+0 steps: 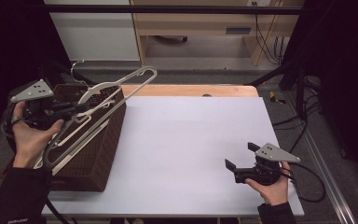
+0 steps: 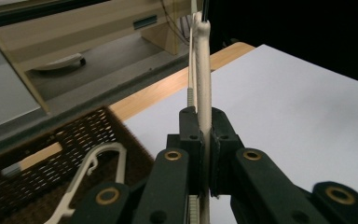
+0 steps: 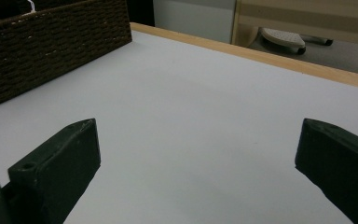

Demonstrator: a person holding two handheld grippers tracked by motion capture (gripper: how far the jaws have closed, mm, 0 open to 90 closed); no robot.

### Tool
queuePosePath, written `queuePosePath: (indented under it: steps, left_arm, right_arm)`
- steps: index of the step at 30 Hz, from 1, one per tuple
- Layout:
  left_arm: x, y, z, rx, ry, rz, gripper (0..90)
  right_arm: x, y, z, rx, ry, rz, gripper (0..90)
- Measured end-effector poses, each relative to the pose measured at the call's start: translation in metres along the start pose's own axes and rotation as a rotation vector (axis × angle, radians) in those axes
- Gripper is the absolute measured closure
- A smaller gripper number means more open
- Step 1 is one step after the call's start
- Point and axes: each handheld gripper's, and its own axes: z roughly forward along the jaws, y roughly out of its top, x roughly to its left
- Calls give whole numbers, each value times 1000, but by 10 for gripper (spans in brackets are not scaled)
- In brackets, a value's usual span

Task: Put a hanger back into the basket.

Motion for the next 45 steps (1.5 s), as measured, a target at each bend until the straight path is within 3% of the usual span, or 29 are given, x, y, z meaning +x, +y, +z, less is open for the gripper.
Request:
queuePosePath:
  steps: [7,12,22,30,32,35,39,45]
  left_arm:
    - [32,-15,-10,7,30,-30,861]
    - [51,-32,-13,48,43,-48,861]
    - [75,-63,-15,81,79,-106,861]
    - [84,-78,-20,109,102,-124,861]
    - [84,-81,-19,144,108,-114,861]
    - [83,-84,-16,148,97,-117,861]
    - [80,-85,-6,189,89,-121,860]
    - [81,-108,9,232,66,-195,858]
  right_arm:
    - [0,0,1,3,3,-2,3]
    - [0,0,1,5,-1,-6,3]
    - [1,-2,3,16,-4,-13,3]
    - [1,-2,4,21,-3,-14,4]
    - [1,-2,4,23,-2,-19,4]
    - [1,-2,4,24,-3,-16,4]
    - [1,-2,3,26,0,-18,4]
    - [1,-2,3,25,3,-12,5]
